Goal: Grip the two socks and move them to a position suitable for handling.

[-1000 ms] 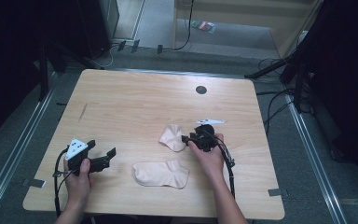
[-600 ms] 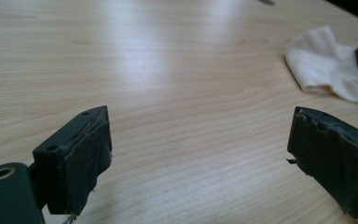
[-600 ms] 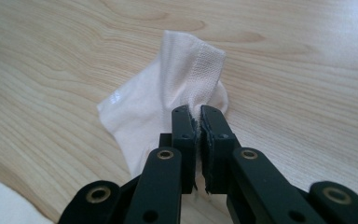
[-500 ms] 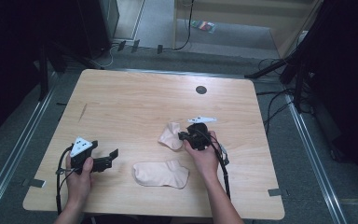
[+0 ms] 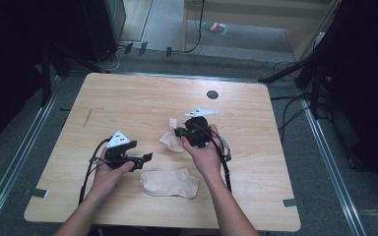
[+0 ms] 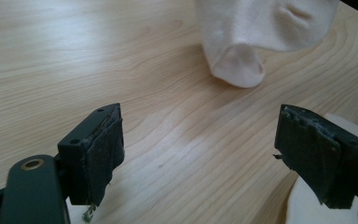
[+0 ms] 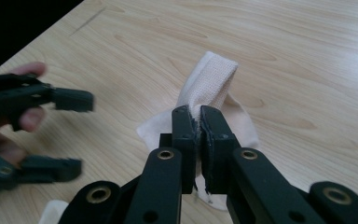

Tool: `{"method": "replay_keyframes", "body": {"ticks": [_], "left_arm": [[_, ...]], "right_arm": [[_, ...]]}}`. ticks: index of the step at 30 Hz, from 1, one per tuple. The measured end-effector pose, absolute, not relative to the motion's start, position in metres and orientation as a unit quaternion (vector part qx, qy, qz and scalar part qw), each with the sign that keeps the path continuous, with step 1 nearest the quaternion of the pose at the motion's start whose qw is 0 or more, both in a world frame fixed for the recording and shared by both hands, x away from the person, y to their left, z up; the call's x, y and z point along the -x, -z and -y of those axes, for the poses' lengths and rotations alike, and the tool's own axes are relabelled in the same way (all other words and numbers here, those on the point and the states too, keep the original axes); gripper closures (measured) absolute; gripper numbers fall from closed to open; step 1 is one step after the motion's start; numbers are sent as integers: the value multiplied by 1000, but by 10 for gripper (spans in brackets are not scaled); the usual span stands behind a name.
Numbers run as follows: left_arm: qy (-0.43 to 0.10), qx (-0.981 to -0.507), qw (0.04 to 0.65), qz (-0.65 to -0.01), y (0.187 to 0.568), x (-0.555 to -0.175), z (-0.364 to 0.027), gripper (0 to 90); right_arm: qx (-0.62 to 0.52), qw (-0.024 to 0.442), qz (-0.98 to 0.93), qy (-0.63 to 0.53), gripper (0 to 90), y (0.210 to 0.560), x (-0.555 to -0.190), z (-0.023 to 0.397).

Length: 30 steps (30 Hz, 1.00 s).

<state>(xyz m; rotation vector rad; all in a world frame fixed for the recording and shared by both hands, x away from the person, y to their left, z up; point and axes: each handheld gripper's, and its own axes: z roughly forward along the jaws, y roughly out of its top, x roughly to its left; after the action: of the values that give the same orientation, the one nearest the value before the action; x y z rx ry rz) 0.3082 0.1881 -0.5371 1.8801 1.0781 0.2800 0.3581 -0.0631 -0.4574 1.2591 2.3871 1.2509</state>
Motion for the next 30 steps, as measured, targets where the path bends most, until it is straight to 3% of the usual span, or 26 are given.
{"method": "replay_keyframes", "body": {"ticks": [2, 3, 6, 9, 12, 15, 18, 21, 24, 25, 26, 28, 30], "left_arm": [[-117, -770, 450, -437, 539, -316, -181, 164], [-120, -771, 443, -442, 540, -320, -177, 229], [-130, -772, 439, -441, 543, -330, -167, 308], [-159, -774, 445, -422, 540, -332, -160, 542], [-216, -769, 425, -425, 533, -329, -163, 885], [-283, -746, 424, -428, 516, -314, -175, 900], [-339, -756, 397, -395, 503, -295, -175, 898], [-320, -790, 366, -374, 510, -292, -164, 870], [-262, -798, 366, -401, 526, -300, -164, 738], [-221, -793, 385, -418, 532, -304, -170, 645], [-221, -793, 385, -418, 532, -304, -170, 595], [-184, -779, 424, -423, 532, -305, -178, 566], [-180, -766, 443, -430, 530, -306, -184, 520]], "right_arm": [[-420, 80, -799, -422, 860, 456, -359, 59], [-415, 76, -800, -427, 859, 454, -358, 55], [-412, 69, -801, -430, 859, 452, -357, 52], [-402, 58, -802, -438, 859, 450, -357, 47], [-396, 57, -801, -446, 859, 445, -356, 45], [-386, 62, -798, -459, 861, 443, -357, 46], [-385, 62, -804, -448, 862, 450, -358, 46], [-388, 71, -809, -436, 863, 459, -359, 47], [-404, 77, -813, -411, 864, 474, -363, 54], [-411, 77, -818, -396, 864, 483, -364, 62], [-411, 77, -818, -396, 864, 483, -364, 62], [-414, 82, -823, -380, 864, 489, -366, 69], [-409, 88, -830, -370, 859, 494, -369, 75]]}}
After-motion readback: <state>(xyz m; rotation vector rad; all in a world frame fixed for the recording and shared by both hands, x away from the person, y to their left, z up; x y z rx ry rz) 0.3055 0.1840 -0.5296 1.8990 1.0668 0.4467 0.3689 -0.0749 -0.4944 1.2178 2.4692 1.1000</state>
